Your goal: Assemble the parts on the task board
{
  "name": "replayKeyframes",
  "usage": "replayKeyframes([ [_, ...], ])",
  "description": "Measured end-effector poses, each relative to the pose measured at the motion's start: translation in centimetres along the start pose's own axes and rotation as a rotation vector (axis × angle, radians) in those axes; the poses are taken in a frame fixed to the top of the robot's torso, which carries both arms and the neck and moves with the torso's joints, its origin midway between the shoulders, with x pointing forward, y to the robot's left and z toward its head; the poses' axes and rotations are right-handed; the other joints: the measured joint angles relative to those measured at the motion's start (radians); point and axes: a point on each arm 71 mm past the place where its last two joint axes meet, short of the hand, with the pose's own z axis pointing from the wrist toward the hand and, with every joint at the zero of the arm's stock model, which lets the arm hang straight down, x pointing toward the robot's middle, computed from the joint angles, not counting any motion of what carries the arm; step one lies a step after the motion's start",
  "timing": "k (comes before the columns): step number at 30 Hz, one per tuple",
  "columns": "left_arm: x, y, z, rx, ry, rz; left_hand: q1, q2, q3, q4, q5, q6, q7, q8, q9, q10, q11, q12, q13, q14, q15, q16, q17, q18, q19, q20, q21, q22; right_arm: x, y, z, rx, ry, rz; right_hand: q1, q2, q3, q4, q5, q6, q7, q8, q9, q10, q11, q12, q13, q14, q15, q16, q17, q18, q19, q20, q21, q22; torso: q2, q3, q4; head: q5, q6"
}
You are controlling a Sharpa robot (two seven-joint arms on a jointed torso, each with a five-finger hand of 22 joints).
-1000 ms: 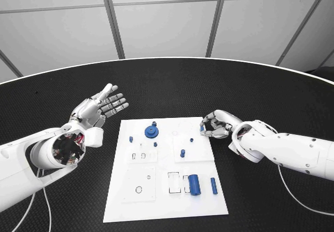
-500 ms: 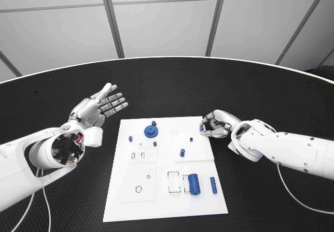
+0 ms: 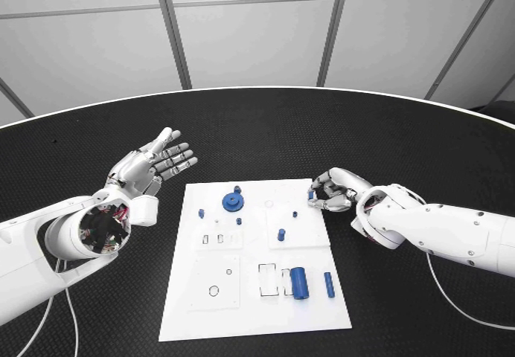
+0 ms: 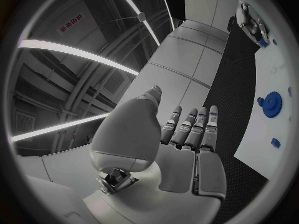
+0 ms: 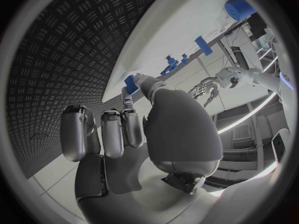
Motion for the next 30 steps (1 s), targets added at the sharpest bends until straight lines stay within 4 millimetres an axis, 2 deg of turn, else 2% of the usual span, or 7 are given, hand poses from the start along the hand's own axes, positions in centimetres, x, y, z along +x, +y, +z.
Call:
replayKeyframes([
  [5,0.0,0.0,0.0,0.0,0.0,0.0,0.0,0.0,0.0,0.0,0.0,0.0,0.0,0.0,0.0,0.0,0.0,0.0,0.0,0.0,0.0,0.0,0.0,0.0,0.0,0.0,0.0,0.0,0.0,0.4,-0.1,-0.012,-0.015,0.005,-0.004,0.004,0.018,-0.013,0.018,0.01,-0.007,0.013,0.005,-0.001,-0.01,0.004,0.0,0.0,-0.008,0.0,0.0,0.0,-0.001,-0.006,0.004,0.0,0.0,0.0003,-0.0011,0.003,0.0],
  [12,0.0,0.0,0.1,-0.001,0.0,0.0,0.0,0.0,0.0,0.0,0.0,0.0,0.0,0.0,0.0,0.0,0.0,0.0,0.0,0.0,0.0,0.0,0.0,0.0,0.0,0.0,-0.004,0.0,0.2,1.5,-0.6,-0.027,-0.009,0.022,-0.006,0.006,0.034,-0.023,0.018,0.01,-0.007,0.02,0.007,0.0,-0.01,0.004,0.0,0.0,-0.008,0.0,0.0,0.0,-0.003,-0.011,0.004,0.0,-0.005,0.0004,-0.0042,0.007,0.003],
  [18,0.0,0.2,0.5,-0.002,0.0,0.001,0.0,0.0,0.0,0.0,0.0,0.0,0.0,0.0,0.0,0.0,0.0,0.0,0.0,0.0,0.0,0.0,0.0,0.0,0.0,0.0,-0.004,0.0,0.1,4.4,-0.8,-0.056,0.008,0.051,-0.002,0.01,0.042,-0.032,0.017,0.01,-0.007,0.02,0.007,0.0,-0.01,0.004,0.0,0.004,-0.011,0.004,0.0,0.0,-0.003,-0.011,0.004,0.0,-0.011,-0.0032,-0.0089,0.016,-0.001],
  [21,0.0,0.2,0.7,-0.003,0.0,0.001,0.0,0.0,0.0,0.0,0.0,0.0,0.0,0.0,0.0,0.0,0.0,0.0,0.0,0.0,0.0,0.0,0.0,0.0,0.0,0.0,-0.004,0.0,0.1,6.5,-0.7,-0.081,0.019,0.066,0.0,0.012,0.042,-0.032,0.017,0.01,-0.007,0.02,0.007,0.0,-0.01,0.004,0.0,0.004,-0.011,0.004,0.0,0.0,-0.003,-0.011,0.004,0.0,-0.014,-0.0062,-0.0105,0.024,-0.005],
  [30,0.2,0.6,1.3,-0.015,0.006,0.0,0.0,0.0,0.0,0.0,0.0,0.0,0.0,0.0,0.0,0.0,0.0,0.0,0.0,-0.011,0.0,0.0,-0.002,0.0,0.0,0.0,-0.004,-0.001,1.9,12.2,-0.1,-0.186,0.071,0.014,0.001,0.014,0.047,-0.036,0.016,0.01,-0.007,0.02,0.007,0.0,-0.01,0.004,0.0,0.004,-0.011,0.004,0.0,0.0,-0.003,-0.011,0.004,0.0,-0.028,-0.0159,-0.0104,0.072,-0.025],
])
